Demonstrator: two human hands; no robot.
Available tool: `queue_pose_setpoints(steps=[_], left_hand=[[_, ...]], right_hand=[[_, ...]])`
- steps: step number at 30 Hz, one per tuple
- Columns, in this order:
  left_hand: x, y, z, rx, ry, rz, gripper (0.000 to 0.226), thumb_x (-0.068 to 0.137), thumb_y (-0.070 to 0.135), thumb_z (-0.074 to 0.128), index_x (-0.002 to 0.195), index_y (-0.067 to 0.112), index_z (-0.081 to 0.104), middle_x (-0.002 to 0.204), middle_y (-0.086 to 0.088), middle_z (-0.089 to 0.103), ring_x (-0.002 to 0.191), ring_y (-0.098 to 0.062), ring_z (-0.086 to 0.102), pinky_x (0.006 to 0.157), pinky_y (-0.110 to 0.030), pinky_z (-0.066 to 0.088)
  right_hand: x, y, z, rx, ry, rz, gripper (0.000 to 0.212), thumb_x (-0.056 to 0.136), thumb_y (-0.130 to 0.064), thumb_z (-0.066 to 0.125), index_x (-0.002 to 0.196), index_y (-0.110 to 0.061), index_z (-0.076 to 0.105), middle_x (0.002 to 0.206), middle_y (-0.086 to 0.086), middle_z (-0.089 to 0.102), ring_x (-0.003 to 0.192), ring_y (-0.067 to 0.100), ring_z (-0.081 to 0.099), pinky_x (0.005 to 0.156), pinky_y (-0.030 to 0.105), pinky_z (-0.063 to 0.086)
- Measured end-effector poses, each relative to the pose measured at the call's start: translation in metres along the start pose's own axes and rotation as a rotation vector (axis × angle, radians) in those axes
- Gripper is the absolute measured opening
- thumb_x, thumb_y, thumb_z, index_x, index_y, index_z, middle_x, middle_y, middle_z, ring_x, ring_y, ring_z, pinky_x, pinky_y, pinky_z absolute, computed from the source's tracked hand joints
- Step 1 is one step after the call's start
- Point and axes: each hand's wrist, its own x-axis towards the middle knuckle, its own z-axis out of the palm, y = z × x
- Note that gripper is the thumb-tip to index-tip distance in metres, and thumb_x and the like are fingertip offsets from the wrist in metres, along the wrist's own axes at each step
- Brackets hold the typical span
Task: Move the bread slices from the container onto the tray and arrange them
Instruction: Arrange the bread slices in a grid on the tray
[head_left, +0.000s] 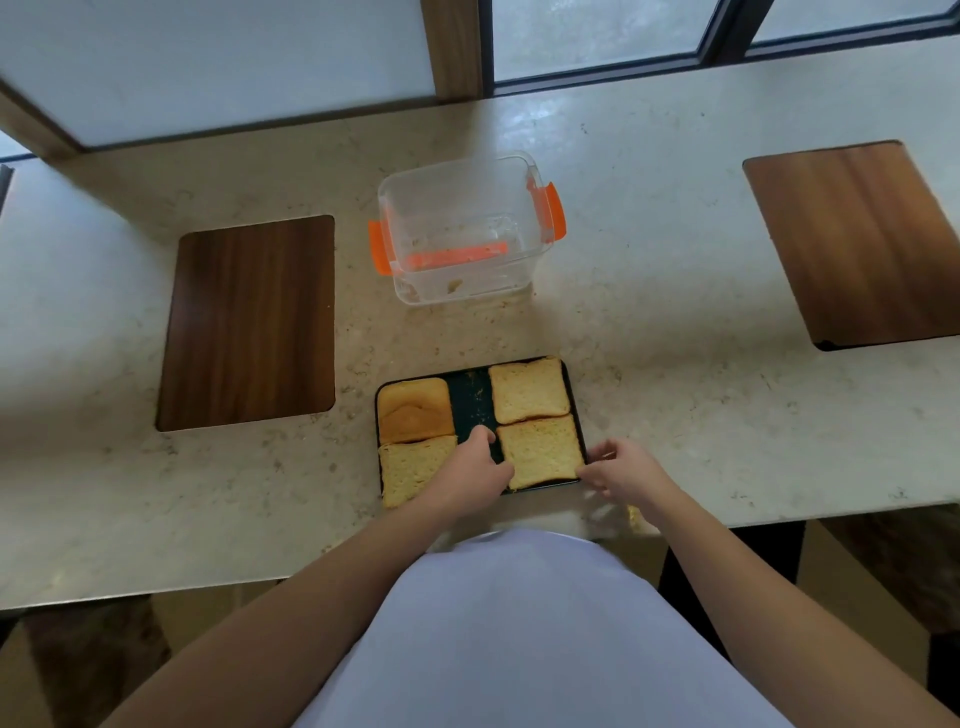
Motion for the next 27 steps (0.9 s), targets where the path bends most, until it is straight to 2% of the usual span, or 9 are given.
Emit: queue_pose_setpoints(steps=[3,5,8,11,14,18,22,24,27], left_hand=[[-0.008,-0.006,-0.010,0.159,0.196,0.162,0.045,0.094,0.023,0.053,0.137,0.017,0.042,0.083,-0.003,0.067,0.071,-0.017,0.064,0.059,-0.040,0.054],[-0.010,-0.016,-0.020,0.299,0.394,0.242,0.039,0.092,0.020,0.054,0.130,0.013,0.049,0.099,-0.001,0.065,0.088,-0.018,0.062,0.072,-0.038,0.057],[-0.008,-0.037,-0.030,0.450,0.571,0.251,0.036,0.087,0.019,0.057,0.122,0.007,0.054,0.116,-0.009,0.058,0.108,-0.026,0.053,0.093,-0.038,0.049],[-0.006,-0.057,-0.031,0.513,0.532,0.197,0.051,0.091,0.026,0.054,0.139,0.010,0.047,0.144,-0.016,0.046,0.134,-0.032,0.039,0.110,-0.043,0.036],[-0.007,-0.072,-0.028,0.576,0.403,0.160,0.059,0.098,0.041,0.040,0.154,0.025,0.029,0.164,-0.013,0.019,0.150,-0.033,0.012,0.118,-0.047,0.022],[-0.009,-0.076,-0.032,0.631,0.309,0.158,0.062,0.099,0.049,0.034,0.156,0.030,0.018,0.166,-0.010,0.008,0.152,-0.032,0.004,0.119,-0.050,0.022],[-0.010,-0.070,-0.045,0.177,0.508,0.162,0.050,0.093,0.024,0.054,0.141,0.013,0.047,0.143,-0.012,0.046,0.128,-0.027,0.046,0.100,-0.037,0.044],[-0.012,-0.065,-0.059,-0.198,0.545,0.011,0.034,0.094,0.020,0.053,0.127,0.017,0.058,0.117,-0.003,0.060,0.104,-0.019,0.056,0.082,-0.030,0.046],[-0.010,-0.063,-0.076,-0.503,0.516,-0.128,0.017,0.093,0.019,0.050,0.087,0.035,0.052,0.084,0.014,0.052,0.087,-0.013,0.050,0.065,-0.025,0.039]], right_hand=[[-0.004,-0.017,0.005,-0.297,0.154,-0.180,0.038,0.084,-0.029,0.076,0.114,-0.019,0.055,0.105,0.000,0.062,0.086,0.016,0.065,0.067,0.032,0.057],[-0.005,-0.025,0.017,-0.497,0.322,-0.465,0.040,0.086,-0.034,0.070,0.122,-0.020,0.057,0.112,-0.003,0.058,0.096,0.014,0.060,0.078,0.032,0.055],[-0.008,-0.040,0.041,-0.668,0.361,-0.763,0.050,0.089,-0.035,0.063,0.135,-0.020,0.052,0.134,0.002,0.055,0.118,0.020,0.053,0.091,0.037,0.052],[-0.004,-0.047,0.061,-0.962,0.286,-0.805,0.062,0.095,-0.045,0.051,0.151,-0.023,0.034,0.159,0.009,0.031,0.144,0.027,0.029,0.111,0.046,0.035],[0.002,-0.043,0.068,-1.052,0.224,-0.710,0.066,0.100,-0.051,0.034,0.157,-0.025,0.016,0.166,0.010,0.010,0.151,0.026,0.008,0.119,0.051,0.017],[0.005,-0.041,0.072,-1.084,0.257,-0.694,0.067,0.097,-0.055,0.034,0.155,-0.024,0.024,0.164,0.011,0.019,0.149,0.029,0.016,0.117,0.052,0.020],[0.002,-0.063,0.085,-0.867,0.363,-0.746,0.055,0.092,-0.048,0.046,0.139,-0.019,0.048,0.143,0.008,0.049,0.126,0.029,0.048,0.096,0.045,0.043],[0.001,-0.080,0.097,-0.589,0.225,-0.742,0.046,0.093,-0.037,0.053,0.135,-0.018,0.049,0.128,0.002,0.056,0.108,0.019,0.057,0.082,0.030,0.047],[0.003,-0.105,0.115,-0.343,-0.008,-0.516,0.046,0.094,-0.030,0.056,0.138,-0.018,0.048,0.128,-0.001,0.059,0.105,0.010,0.057,0.082,0.025,0.047]])
